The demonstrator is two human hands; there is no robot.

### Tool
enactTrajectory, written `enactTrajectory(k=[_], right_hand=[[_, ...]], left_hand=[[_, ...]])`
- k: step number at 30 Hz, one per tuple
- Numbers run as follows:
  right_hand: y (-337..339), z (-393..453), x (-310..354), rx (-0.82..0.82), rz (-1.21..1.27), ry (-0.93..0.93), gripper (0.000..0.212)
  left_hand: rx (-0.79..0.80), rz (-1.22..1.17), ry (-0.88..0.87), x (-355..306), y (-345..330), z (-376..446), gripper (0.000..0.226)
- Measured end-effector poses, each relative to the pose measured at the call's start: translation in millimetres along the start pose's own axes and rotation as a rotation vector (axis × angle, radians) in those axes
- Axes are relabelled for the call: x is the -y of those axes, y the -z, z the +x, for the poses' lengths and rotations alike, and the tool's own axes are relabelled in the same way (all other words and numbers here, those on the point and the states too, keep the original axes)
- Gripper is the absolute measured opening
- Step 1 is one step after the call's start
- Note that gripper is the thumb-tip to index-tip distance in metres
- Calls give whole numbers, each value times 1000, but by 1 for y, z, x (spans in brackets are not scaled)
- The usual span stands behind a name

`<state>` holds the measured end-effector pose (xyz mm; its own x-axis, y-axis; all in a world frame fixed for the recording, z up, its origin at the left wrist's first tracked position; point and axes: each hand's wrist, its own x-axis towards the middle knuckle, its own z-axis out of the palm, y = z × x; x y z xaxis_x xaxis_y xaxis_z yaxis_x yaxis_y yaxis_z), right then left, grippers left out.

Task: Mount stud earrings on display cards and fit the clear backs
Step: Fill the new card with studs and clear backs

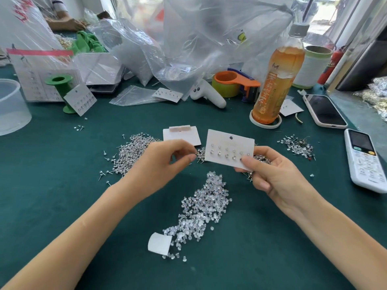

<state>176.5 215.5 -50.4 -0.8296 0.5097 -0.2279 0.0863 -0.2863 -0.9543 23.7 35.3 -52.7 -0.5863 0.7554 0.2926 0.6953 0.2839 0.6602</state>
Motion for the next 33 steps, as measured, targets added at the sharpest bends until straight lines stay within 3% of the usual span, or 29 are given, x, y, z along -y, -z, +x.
enactTrajectory(k=[4,7,25,33], right_hand=[[2,1,0,-16,48,1,37],[3,1,0,-21,67,4,35],[3,-1,-5,-4,69,13,34],[2,-2,-4,8,19,48,34]], left_hand=[[200,44,-14,3,-5,-1,9],[254,116,-79,2,-13,1,12],[259,133,-113,-1,-27,7,5],[252,22,-97,2,-26,8,11]])
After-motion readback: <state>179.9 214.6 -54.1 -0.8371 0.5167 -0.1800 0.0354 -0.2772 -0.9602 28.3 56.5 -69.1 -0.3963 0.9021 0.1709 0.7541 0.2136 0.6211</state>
